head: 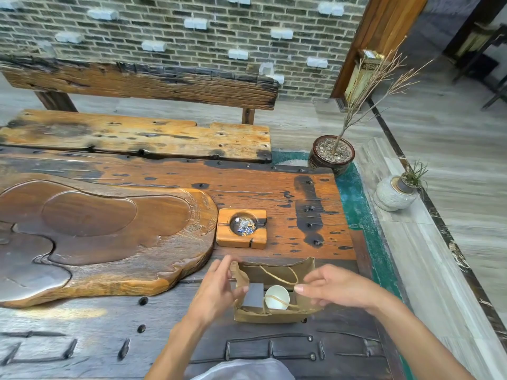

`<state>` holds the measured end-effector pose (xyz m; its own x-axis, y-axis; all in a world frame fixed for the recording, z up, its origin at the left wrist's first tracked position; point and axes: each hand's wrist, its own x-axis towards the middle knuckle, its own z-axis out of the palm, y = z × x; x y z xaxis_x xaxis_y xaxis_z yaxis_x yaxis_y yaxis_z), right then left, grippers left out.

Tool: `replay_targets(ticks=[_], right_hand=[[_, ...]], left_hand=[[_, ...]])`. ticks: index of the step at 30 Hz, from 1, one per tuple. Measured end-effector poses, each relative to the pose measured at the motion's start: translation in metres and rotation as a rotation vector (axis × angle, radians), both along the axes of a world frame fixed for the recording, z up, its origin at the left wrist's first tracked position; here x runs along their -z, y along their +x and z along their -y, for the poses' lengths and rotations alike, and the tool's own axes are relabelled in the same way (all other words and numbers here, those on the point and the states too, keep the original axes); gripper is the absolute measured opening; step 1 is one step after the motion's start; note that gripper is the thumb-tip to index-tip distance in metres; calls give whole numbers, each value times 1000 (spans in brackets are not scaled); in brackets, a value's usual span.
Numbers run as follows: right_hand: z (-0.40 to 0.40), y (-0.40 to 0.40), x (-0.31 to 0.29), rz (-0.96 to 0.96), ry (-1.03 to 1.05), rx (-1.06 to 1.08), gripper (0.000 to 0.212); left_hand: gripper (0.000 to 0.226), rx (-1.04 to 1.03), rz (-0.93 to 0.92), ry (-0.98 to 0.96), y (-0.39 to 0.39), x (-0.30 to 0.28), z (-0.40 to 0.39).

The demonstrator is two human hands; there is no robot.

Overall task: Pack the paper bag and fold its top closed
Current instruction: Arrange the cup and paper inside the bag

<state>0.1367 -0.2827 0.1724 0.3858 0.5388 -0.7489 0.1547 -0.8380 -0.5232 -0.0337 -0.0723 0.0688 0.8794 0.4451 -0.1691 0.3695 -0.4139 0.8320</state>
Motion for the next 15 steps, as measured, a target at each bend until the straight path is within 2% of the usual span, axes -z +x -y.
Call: replay_targets(ticks=[2, 4, 6, 9, 15], right_hand=[[7, 8, -8, -14, 63, 50, 63], [16, 20, -9, -12, 109, 94, 58], [24, 34, -3, -12, 144, 171, 59], [34, 53, 18, -23, 169, 334, 64], [38, 63, 81, -140, 112, 551, 58]], left_hand=[[45, -44, 32, -76, 1, -4, -3], [40, -124, 66, -192, 2, -7, -7], [30, -194, 70, -293, 3, -9, -11], [15, -259, -20, -428, 1, -3, -17], [44, -371, -243, -673, 5, 24, -17]])
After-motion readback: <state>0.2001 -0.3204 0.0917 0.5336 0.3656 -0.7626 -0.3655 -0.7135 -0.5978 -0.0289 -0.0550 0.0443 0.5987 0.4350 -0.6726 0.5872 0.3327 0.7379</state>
